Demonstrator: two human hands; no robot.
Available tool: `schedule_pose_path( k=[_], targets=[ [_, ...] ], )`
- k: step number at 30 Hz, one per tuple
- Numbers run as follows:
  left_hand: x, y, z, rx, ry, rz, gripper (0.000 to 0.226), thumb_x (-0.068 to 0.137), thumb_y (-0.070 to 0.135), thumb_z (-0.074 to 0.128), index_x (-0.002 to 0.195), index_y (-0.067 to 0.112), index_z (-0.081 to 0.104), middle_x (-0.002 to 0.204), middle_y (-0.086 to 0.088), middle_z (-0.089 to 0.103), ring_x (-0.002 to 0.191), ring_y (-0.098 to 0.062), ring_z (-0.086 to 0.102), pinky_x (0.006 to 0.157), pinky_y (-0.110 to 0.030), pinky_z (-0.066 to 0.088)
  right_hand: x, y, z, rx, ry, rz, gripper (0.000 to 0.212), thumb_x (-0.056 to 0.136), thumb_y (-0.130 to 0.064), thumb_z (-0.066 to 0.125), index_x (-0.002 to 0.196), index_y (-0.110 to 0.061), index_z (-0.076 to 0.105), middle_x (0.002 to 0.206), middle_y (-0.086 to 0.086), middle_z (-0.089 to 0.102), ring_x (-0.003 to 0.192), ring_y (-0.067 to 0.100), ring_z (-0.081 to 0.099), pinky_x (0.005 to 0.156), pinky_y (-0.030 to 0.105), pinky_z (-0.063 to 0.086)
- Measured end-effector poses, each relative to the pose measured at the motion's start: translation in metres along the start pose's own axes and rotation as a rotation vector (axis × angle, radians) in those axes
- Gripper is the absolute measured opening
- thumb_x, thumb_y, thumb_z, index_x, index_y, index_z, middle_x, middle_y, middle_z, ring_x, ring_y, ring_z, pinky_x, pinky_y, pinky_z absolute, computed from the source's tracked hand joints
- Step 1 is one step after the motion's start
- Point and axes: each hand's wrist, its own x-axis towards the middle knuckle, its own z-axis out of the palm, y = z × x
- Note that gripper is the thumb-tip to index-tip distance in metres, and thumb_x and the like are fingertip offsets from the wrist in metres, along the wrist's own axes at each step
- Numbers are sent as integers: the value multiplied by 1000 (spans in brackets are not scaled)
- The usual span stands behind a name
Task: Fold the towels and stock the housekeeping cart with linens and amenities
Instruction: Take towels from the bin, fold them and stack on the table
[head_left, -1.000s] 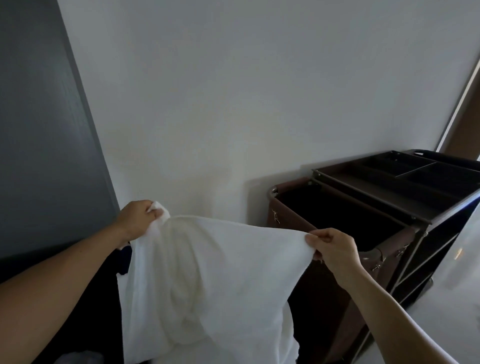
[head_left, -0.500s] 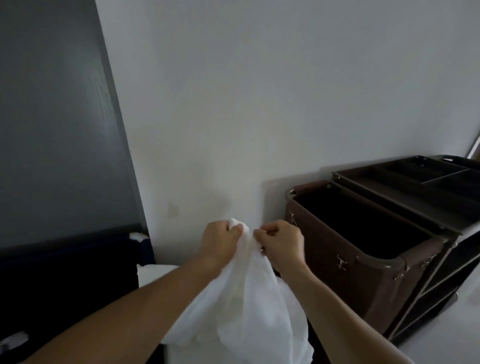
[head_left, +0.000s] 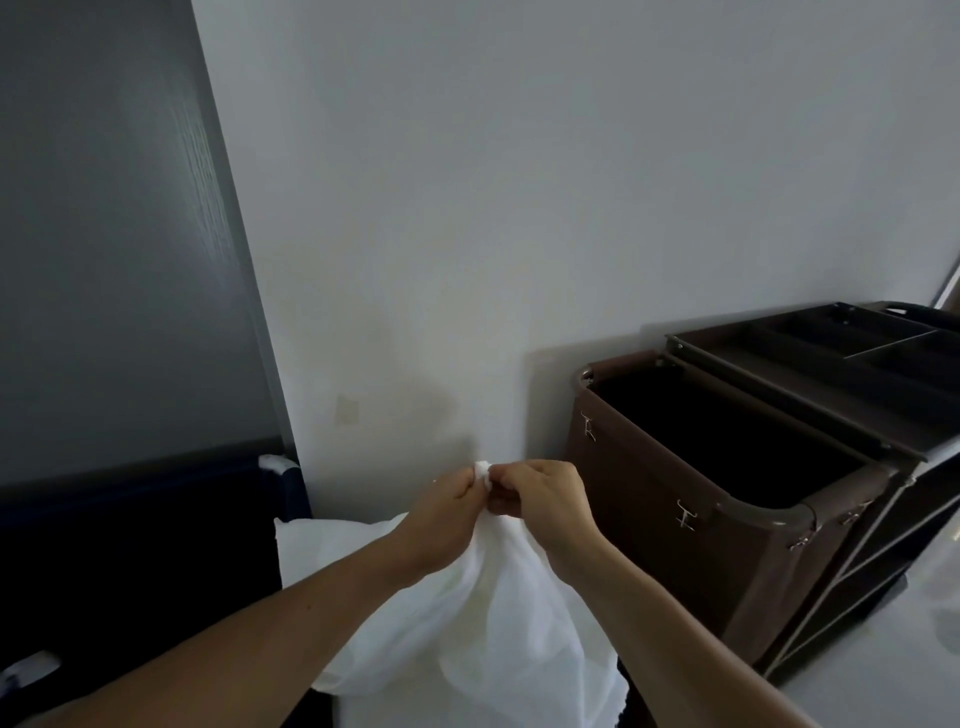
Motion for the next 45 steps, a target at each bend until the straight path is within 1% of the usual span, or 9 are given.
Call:
schedule_pose_path(
  k=[4,7,10,14,20,25,33,37,45],
  targets=[
    [1,4,-6,234,-74,109,16,88,21,52,97,14,63,94,-7,70,91,-25,64,81,-37,50,-8,-7,-3,49,-151,11,30,60,-22,56,71,-1,75,77,20,72,77,25,71,81,37,60],
    [1,-1,-8,334,27,113,16,98,19,50,98,11,64,91,-4,69,85,-22,63,68,-23,44,-5,-12,-14,-145,-194,-38,35,65,-32,60,81,-7,79,84,12,75,85,21,70,84,37,56],
    [-1,-3,-17,279,53,70,22,100,16,48,100,19,69,92,5,69,78,-3,61,66,-12,42,4,-15,-27,-246,-274,-117,26,82,-16,56,88,-17,81,87,-1,78,86,7,70,76,18,50],
    [-1,15,-55,-9,127,-8,24,93,6,53,95,19,74,86,4,72,78,-12,63,70,-23,48,30,-4,-52,-486,-91,-323,42,85,-4,64,112,-35,68,114,-11,72,93,-1,63,97,34,51],
    [2,71,-116,-340,182,161,18,66,15,44,65,8,60,66,-12,56,60,-20,51,53,-26,41,35,-2,-41,-616,-386,-343,66,69,-33,70,122,-61,43,132,-20,48,125,13,46,109,37,39],
    [7,84,-143,-376,180,212,13,62,13,44,60,1,48,62,-15,45,56,-28,38,55,-34,33,31,-19,-21,-980,-437,-637,66,65,-71,55,123,-38,56,111,-22,49,113,11,42,104,34,29],
    [6,72,-146,-27,236,219,19,62,15,40,58,9,58,59,-8,52,55,-19,43,52,-28,34,33,-5,-23,-1279,-896,-135,65,67,-52,76,127,-36,56,126,-15,54,110,16,54,96,33,46],
    [7,58,-156,12,360,172,23,64,15,39,66,7,60,62,0,56,59,-9,47,53,-23,36,42,-10,-38,-1455,-786,-189,53,69,-47,77,117,-29,64,104,-8,62,92,16,59,82,29,49],
    [18,-3,-199,202,600,52,19,98,8,46,101,14,64,91,-2,61,80,-12,52,67,-19,38,59,-43,-91,-1228,-346,-613,43,88,-51,65,121,-23,66,144,-16,43,123,6,45,107,29,37]
  ],
)
